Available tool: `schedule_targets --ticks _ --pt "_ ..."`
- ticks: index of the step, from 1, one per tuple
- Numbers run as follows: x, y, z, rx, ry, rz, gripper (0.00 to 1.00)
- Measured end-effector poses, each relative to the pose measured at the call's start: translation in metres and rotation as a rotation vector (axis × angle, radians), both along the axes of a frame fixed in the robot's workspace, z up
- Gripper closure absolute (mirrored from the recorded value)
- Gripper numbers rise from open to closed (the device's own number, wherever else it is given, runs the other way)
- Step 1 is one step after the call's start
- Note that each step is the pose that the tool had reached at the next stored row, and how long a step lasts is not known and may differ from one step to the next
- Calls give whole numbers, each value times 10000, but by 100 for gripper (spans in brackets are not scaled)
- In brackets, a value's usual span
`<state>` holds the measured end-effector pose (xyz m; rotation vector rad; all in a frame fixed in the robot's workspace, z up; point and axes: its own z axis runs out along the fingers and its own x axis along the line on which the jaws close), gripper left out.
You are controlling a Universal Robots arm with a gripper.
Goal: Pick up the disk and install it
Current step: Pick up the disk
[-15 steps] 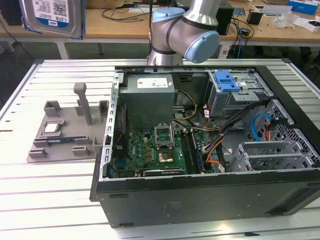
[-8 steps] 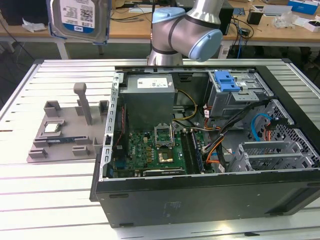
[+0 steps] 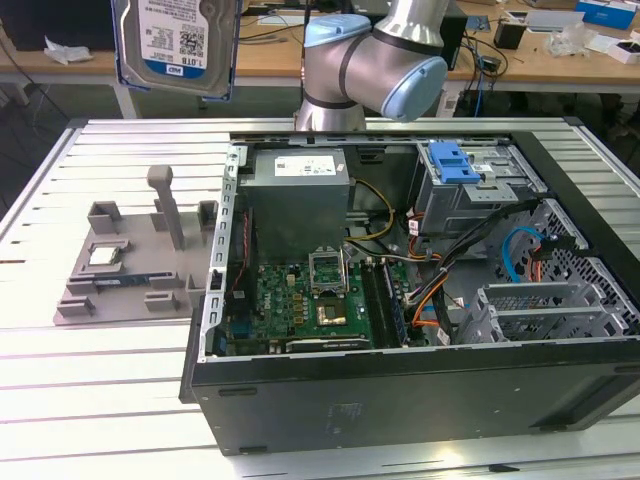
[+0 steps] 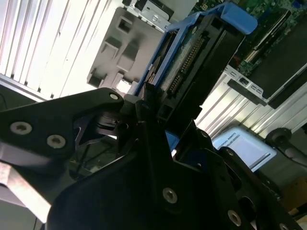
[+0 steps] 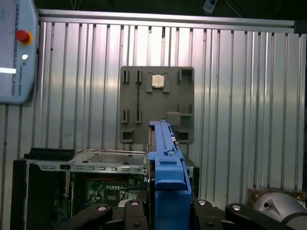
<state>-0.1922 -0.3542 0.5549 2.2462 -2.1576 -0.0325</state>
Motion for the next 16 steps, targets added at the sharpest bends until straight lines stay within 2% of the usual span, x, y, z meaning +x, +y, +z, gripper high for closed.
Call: schedule_targets --ticks 1,2,3,4,5,8,13,16 --pt "8 -22 -5 17 0 -1 63" --pt "15 -39 -7 72 2 -2 63" --pt "20 -47 -7 183 1 -3 63" --pt "23 -52 -8 430 -2 -18 63" --pt "25 -51 -9 461 -2 -127 63" --pt "28 -52 -11 404 -11 -437 63" --pt "37 -51 -12 403 -11 -444 63" --pt "128 -51 -17 402 -7 -446 63"
